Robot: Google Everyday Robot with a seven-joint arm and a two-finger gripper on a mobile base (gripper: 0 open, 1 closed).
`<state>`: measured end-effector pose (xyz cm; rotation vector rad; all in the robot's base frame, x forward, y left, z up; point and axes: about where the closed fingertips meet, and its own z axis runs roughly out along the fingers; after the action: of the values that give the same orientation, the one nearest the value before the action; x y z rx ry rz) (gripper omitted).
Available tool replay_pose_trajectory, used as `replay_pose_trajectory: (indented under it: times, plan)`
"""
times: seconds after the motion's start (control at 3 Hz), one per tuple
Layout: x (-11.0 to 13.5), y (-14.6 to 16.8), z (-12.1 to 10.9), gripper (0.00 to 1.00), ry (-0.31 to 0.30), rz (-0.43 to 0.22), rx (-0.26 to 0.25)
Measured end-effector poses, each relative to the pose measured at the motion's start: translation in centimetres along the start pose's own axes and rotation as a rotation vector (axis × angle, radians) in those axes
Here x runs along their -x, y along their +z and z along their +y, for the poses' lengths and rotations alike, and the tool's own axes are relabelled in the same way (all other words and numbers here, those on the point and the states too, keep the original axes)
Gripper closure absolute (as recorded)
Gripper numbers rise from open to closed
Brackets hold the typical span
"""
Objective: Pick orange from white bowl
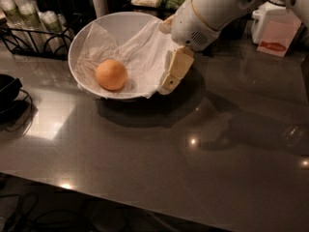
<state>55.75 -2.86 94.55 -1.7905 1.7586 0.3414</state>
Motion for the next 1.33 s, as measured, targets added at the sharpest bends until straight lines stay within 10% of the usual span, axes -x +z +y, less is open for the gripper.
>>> replay_pose_trajectory:
  times: [1.33]
  plan:
    - [6.8, 8.6, -3.0, 0.00, -0.020, -0.209, 0.024]
